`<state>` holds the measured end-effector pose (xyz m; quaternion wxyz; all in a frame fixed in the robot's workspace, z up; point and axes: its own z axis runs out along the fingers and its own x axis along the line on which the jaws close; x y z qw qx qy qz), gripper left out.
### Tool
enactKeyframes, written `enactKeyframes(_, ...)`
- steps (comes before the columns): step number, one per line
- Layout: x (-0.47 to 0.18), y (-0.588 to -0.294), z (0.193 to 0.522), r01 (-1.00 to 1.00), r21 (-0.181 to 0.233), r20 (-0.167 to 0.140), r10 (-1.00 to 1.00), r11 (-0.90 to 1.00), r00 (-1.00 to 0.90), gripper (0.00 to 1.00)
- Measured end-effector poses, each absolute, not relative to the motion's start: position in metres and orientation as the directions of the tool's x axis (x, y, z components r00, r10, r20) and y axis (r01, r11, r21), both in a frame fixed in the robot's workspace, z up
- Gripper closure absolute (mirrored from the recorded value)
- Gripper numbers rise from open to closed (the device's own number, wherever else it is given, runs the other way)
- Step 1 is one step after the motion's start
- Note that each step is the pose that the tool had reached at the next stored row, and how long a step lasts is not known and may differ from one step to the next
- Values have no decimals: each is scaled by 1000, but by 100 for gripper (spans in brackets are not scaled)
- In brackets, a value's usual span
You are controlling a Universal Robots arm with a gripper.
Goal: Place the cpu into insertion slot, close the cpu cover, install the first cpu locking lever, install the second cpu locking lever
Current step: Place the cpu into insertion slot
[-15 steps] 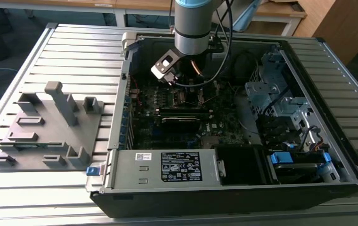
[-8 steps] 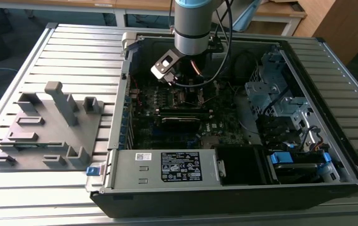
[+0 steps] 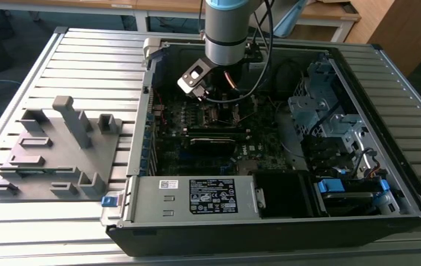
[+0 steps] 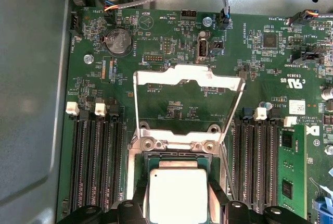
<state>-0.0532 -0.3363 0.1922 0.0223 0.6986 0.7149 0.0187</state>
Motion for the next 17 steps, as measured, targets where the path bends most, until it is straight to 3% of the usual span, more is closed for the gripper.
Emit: enactKeyframes(17,-53,-336,195,998,58,-6,1000,15,-15,46)
